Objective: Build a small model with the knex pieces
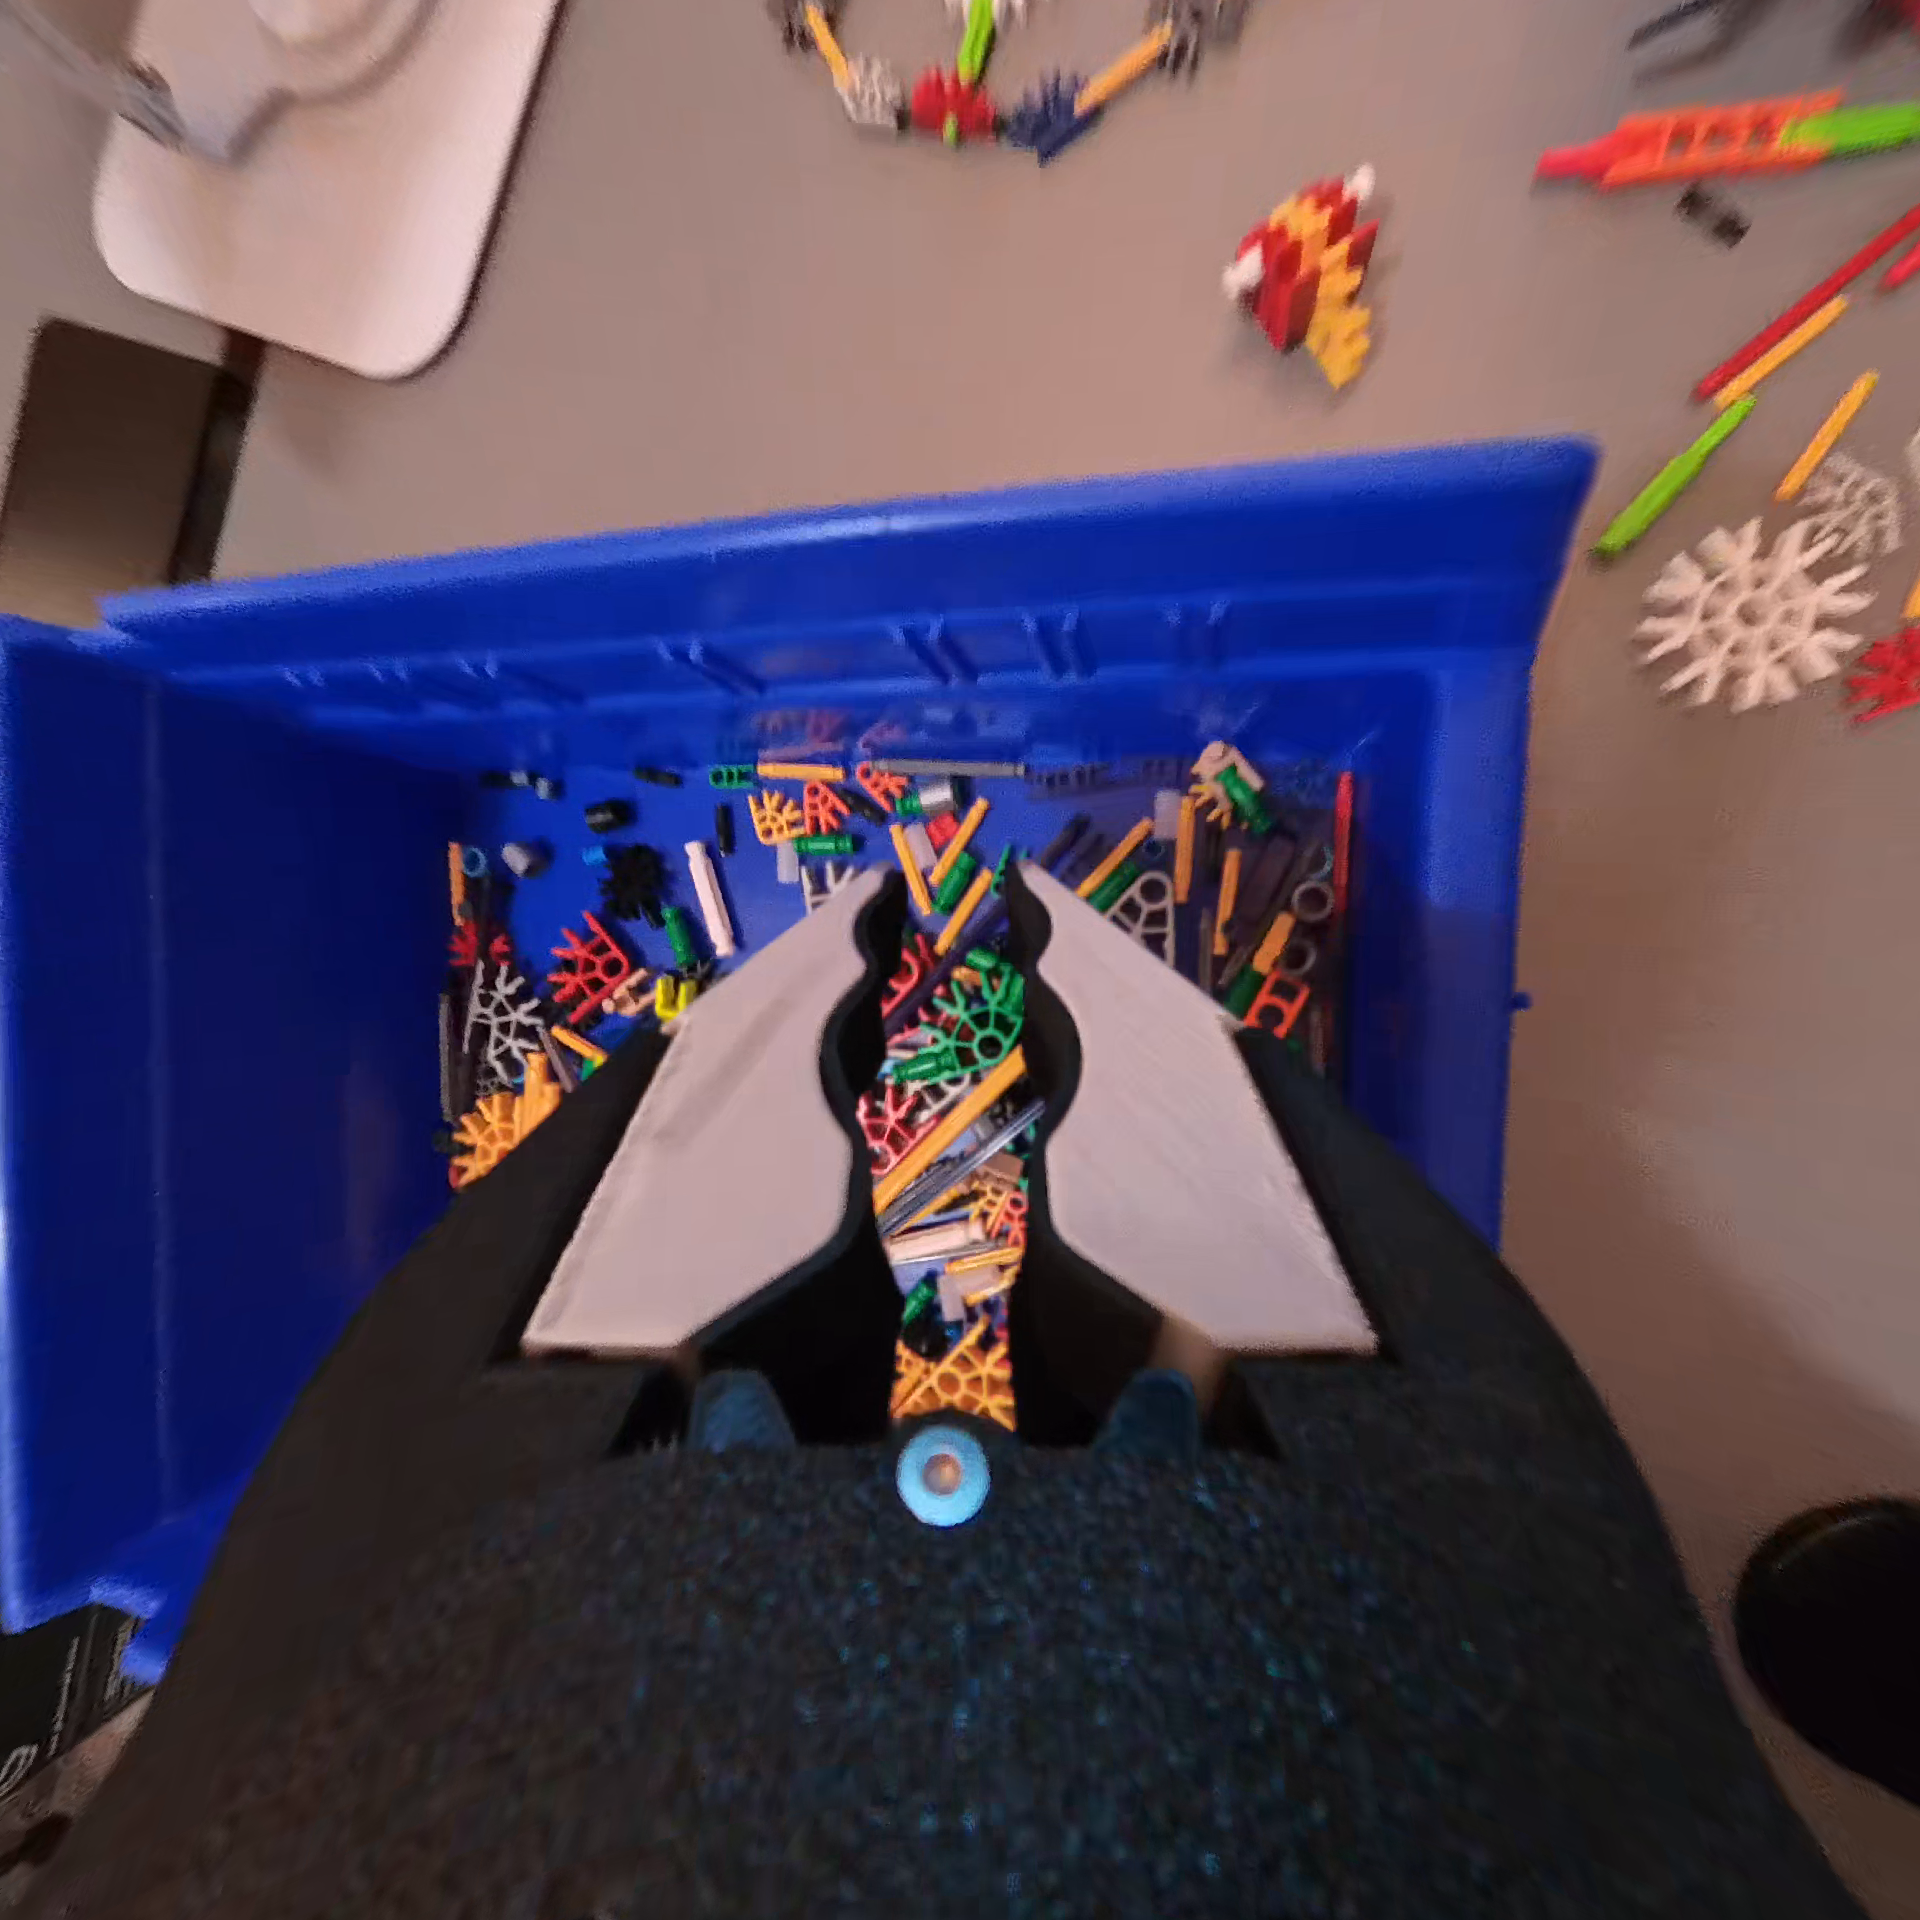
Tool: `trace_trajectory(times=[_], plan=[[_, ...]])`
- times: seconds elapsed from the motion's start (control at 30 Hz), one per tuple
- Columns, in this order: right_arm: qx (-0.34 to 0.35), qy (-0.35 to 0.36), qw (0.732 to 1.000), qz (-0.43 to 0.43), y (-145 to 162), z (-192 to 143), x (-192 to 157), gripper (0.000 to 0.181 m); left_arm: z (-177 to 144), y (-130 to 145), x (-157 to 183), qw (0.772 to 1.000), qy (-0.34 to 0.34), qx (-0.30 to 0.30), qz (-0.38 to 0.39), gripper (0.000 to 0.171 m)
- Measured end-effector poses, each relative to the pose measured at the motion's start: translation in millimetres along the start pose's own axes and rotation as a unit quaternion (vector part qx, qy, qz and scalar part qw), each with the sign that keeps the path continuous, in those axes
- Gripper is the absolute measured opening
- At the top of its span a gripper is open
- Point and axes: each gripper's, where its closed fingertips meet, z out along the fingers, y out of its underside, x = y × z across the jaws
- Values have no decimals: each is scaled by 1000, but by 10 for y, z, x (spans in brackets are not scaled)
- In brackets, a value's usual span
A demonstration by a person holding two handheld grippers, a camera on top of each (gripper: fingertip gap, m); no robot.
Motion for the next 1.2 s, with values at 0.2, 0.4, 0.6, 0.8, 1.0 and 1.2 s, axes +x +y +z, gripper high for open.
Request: trace_trajectory(times=[0.2,0.4,0.6,0.8,1.0,1.2], plan=[[-3,-4,1000,2,23,24,-5,17,205,103,90,999,38,-29,25,15],[-7,-5,1000,3,40,36,-6,17,317,189,191,994,72,-61,57,13],[-7,-7,1000,3,42,40,-10,17,331,218,238,992,90,-66,61,10],[-8,-6,1000,3,45,37,-7,17,333,175,373,988,123,-55,70,10],[-9,-7,1000,2,46,42,-15,17,400,259,368,987,121,-78,75,10],[-10,-6,1000,2,49,34,-8,17,333,312,498,982,153,-87,68,2]])
